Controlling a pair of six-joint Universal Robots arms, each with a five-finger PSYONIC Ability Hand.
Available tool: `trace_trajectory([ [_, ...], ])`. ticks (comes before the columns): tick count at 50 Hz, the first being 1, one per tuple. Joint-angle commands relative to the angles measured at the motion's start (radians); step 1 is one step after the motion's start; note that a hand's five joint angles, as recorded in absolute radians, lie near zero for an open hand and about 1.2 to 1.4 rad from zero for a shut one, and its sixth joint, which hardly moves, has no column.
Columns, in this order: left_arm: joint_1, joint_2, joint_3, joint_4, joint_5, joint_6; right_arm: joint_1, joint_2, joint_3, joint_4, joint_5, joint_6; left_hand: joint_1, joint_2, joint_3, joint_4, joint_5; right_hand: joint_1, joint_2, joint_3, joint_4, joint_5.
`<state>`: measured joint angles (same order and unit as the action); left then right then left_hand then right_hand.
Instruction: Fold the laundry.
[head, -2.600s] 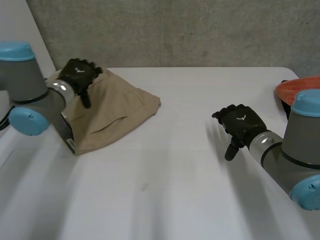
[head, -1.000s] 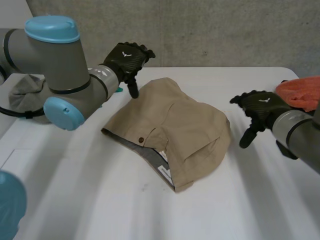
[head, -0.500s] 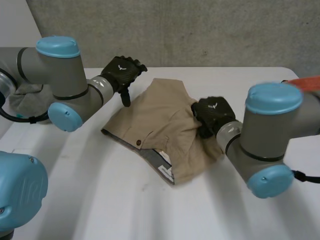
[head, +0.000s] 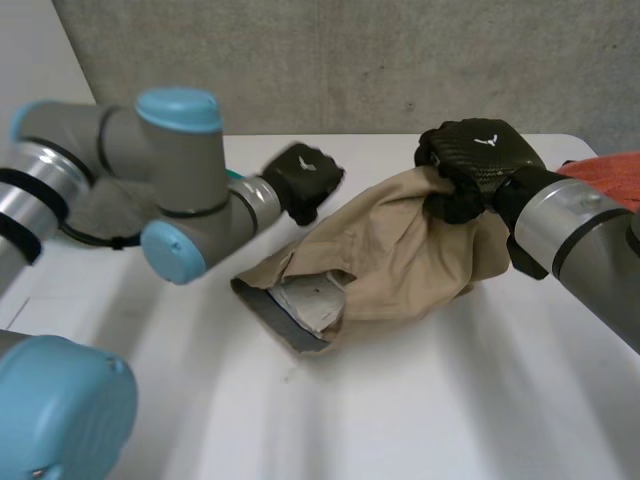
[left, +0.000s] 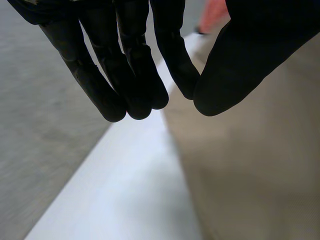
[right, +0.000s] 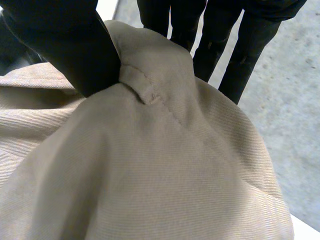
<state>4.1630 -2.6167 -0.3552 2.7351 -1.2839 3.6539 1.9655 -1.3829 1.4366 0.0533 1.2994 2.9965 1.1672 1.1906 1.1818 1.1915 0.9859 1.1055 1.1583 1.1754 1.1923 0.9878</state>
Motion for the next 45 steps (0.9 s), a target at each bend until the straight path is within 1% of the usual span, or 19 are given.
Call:
trace_trajectory([
  [1,0.032,0.249,-0.172,-0.002,-0.149,-0.221,-0.076,0.116,-0.137,-0.029,0.038,-0.06,0.229,0.206,0.214,0.205,0.236,0.291,0.238,0.221,0.204,0.234],
  [5,0.02,0.412,-0.384,-0.006,-0.131,-0.244,-0.102,0.16,-0.218,-0.046,0.026,-0.036,0.229,0.206,0.214,0.205,0.236,0.291,0.238,0.221,0.204,0.234],
  [8,-0.021,0.516,-0.566,0.015,-0.103,-0.238,-0.105,0.235,-0.283,-0.076,0.003,-0.018,0.229,0.206,0.214,0.205,0.236,0.291,0.238,0.221,0.204,0.234],
  [12,-0.038,0.549,-0.715,0.179,-0.135,-0.239,-0.102,0.289,-0.326,-0.041,-0.002,-0.025,0.229,0.206,0.214,0.205,0.236,0.291,0.238,0.221,0.204,0.234],
  [13,-0.038,0.547,-0.729,0.213,-0.149,-0.238,-0.102,0.286,-0.321,-0.021,-0.002,-0.025,0.008,-0.015,-0.006,-0.016,0.015,0.291,0.238,0.221,0.204,0.234],
  [14,-0.037,0.543,-0.741,0.251,-0.169,-0.236,-0.099,0.283,-0.314,0.003,-0.002,-0.027,-0.311,-0.334,-0.325,-0.335,-0.304,0.291,0.238,0.221,0.204,0.234],
  [15,-0.032,0.526,-0.752,0.302,-0.199,-0.229,-0.096,0.263,-0.294,0.032,-0.005,-0.027,-0.735,-0.759,-0.75,-0.759,-0.728,0.291,0.238,0.221,0.204,0.234],
  [16,-0.026,0.512,-0.752,0.326,-0.216,-0.221,-0.093,0.252,-0.282,0.045,-0.005,-0.025,-0.888,-0.911,-0.902,-0.912,-0.881,0.291,0.238,0.221,0.204,0.234],
  [18,-0.009,0.48,-0.745,0.359,-0.25,-0.204,-0.088,0.223,-0.26,0.059,-0.003,-0.024,-0.993,-1.016,-1.007,-1.017,-0.986,0.291,0.238,0.221,0.204,0.234],
  [20,0.005,0.436,-0.719,0.359,-0.299,-0.181,-0.08,0.173,-0.228,0.057,-0.003,-0.018,-0.993,-1.016,-1.007,-1.017,-0.986,0.291,0.238,0.221,0.204,0.234],
  [24,0.019,0.356,-0.648,0.316,-0.322,-0.181,-0.059,0.09,-0.176,0.05,-0.003,0.002,-0.993,-1.016,-1.007,-1.017,-0.986,0.291,0.238,0.221,0.204,0.234],
  [28,0.003,0.284,-0.576,0.203,-0.25,-0.23,-0.043,0.03,-0.136,0.03,0.004,0.035,-0.993,-1.016,-1.007,-1.017,-0.986,0.291,0.238,0.221,0.204,0.234],
  [29,-0.006,0.261,-0.552,0.146,-0.203,-0.256,-0.037,0.018,-0.127,0.022,0.014,0.041,-0.993,-1.016,-1.007,-1.017,-0.986,0.291,0.238,0.221,0.204,0.234],
  [34,-0.02,0.207,-0.496,-0.003,-0.078,-0.302,-0.016,0.008,-0.116,0.016,0.06,0.045,-0.993,-1.016,-1.007,-1.017,-0.986,0.291,0.238,0.221,0.204,0.234],
  [38,-0.027,0.17,-0.467,-0.051,-0.063,-0.316,-0.007,0.011,-0.116,0.016,0.107,0.045,-0.993,-1.016,-1.007,-1.017,-0.986,0.291,0.238,0.221,0.204,0.234],
  [42,-0.046,0.136,-0.433,-0.022,-0.1,-0.317,0.012,0.007,-0.11,0.02,0.13,0.061,-0.993,-1.016,-1.007,-1.017,-0.986,0.291,0.238,0.221,0.204,0.234],
  [43,-0.049,0.129,-0.424,-0.008,-0.115,-0.319,0.016,0.007,-0.108,0.022,0.133,0.067,-0.914,-0.937,-0.928,-0.938,-0.907,0.291,0.238,0.221,0.204,0.234],
  [44,-0.052,0.11,-0.398,0.029,-0.153,-0.325,0.024,0.005,-0.104,0.026,0.135,0.082,-0.541,-0.564,-0.555,-0.565,-0.534,0.291,0.238,0.221,0.204,0.234],
  [45,-0.052,0.101,-0.384,0.041,-0.17,-0.328,0.029,0.005,-0.102,0.028,0.136,0.09,-0.313,-0.337,-0.328,-0.337,-0.306,0.291,0.238,0.221,0.204,0.234],
])
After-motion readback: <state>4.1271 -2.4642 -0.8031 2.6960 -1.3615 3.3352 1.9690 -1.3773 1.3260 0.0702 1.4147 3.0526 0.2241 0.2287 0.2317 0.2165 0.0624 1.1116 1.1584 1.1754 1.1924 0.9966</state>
